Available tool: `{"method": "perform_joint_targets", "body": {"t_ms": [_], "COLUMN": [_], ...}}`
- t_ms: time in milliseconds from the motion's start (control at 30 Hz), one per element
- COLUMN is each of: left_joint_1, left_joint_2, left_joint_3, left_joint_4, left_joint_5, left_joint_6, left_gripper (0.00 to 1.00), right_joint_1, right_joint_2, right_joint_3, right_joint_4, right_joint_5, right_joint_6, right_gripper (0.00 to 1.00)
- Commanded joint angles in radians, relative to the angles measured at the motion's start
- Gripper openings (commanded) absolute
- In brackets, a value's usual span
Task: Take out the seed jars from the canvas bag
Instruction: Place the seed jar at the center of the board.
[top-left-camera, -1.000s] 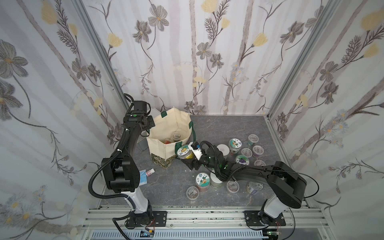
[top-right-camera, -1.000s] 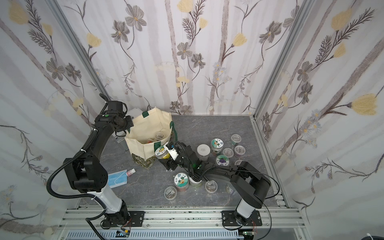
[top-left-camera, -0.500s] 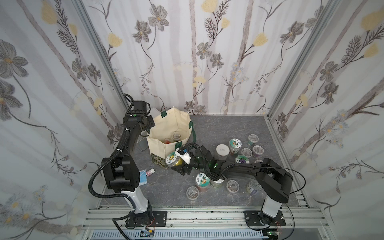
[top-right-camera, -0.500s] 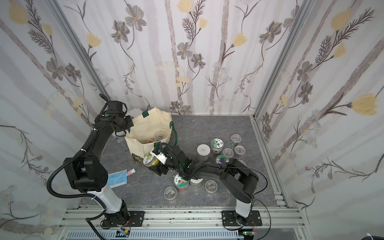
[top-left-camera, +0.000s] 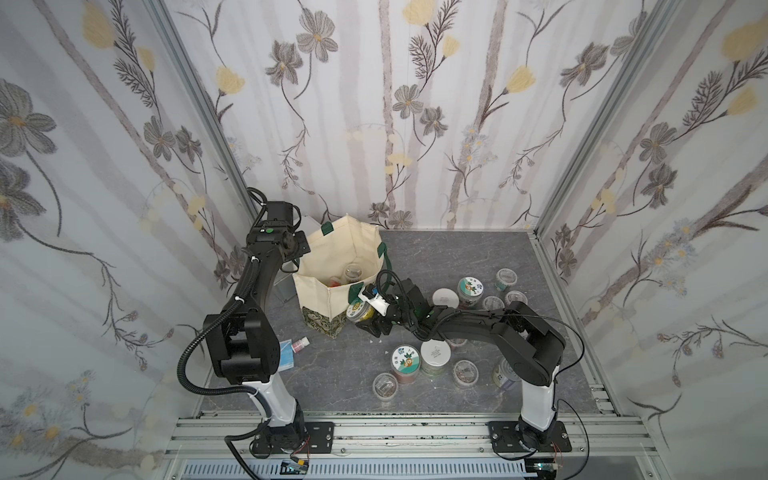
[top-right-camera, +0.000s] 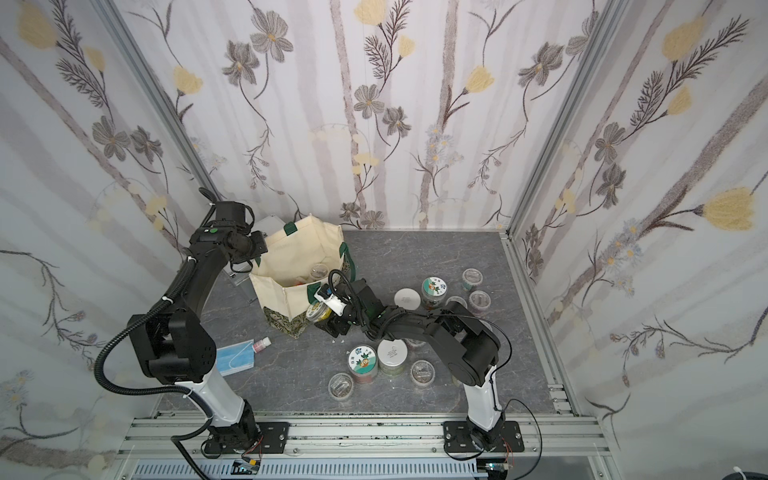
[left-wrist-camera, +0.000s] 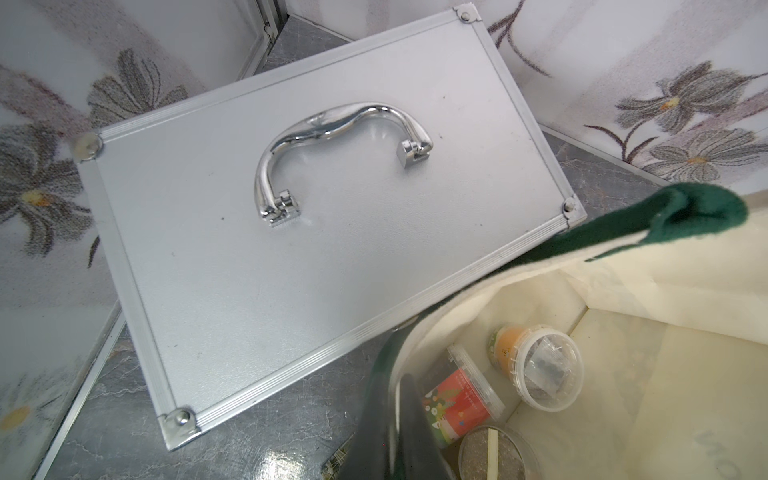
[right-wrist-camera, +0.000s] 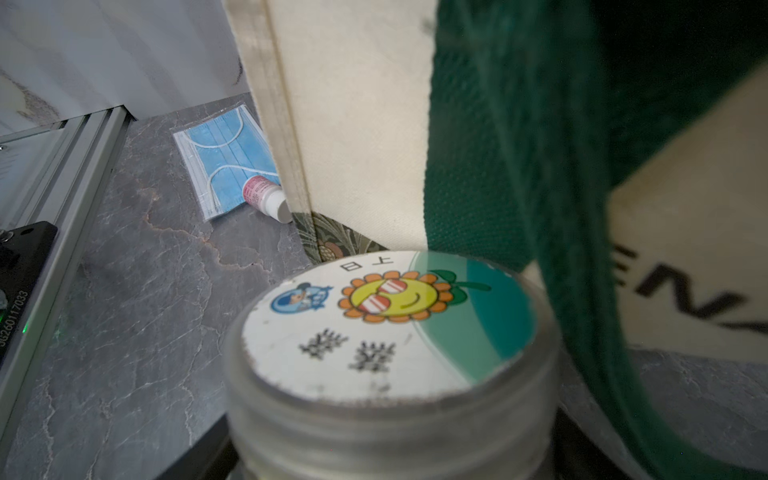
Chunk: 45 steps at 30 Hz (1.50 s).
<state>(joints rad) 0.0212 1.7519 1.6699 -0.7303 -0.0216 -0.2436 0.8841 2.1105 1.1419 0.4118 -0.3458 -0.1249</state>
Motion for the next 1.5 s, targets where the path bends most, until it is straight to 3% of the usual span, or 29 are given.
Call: {"method": "perform_joint_targets", "body": {"t_ms": [0,600,1100,1467], "left_joint_1": [0.0,0.0,0.0,0.0], "left_joint_2": [0.007,0.009,0.011,0.008], "left_joint_3": [0.005,0.008,0.008,0.01], "left_joint_4": [-0.018,-0.02,-0.019,-0.02], "left_joint_5": [0.012,0.02,0.025,0.031], "left_joint_6": [-0.01,-0.011,-0.013,-0.014], "left_gripper": [0.0,0.0,0.0,0.0], "right_joint_1": [-0.012,-0.033,-0.034,-0.036], "right_joint_2": [0.028,0.103,0.042,-0.045], "right_joint_3": [0.025,0.056,0.012,-0.03], "right_joint_4": [0.014,-0.028,-0.039,-0.05], "right_joint_5": [0.002,0.03,0.06,0.075], "right_joint_6": [-0.03,-0.077,-0.074,-0.06], "right_gripper": [0.68,0.76,0.92,0.93]}}
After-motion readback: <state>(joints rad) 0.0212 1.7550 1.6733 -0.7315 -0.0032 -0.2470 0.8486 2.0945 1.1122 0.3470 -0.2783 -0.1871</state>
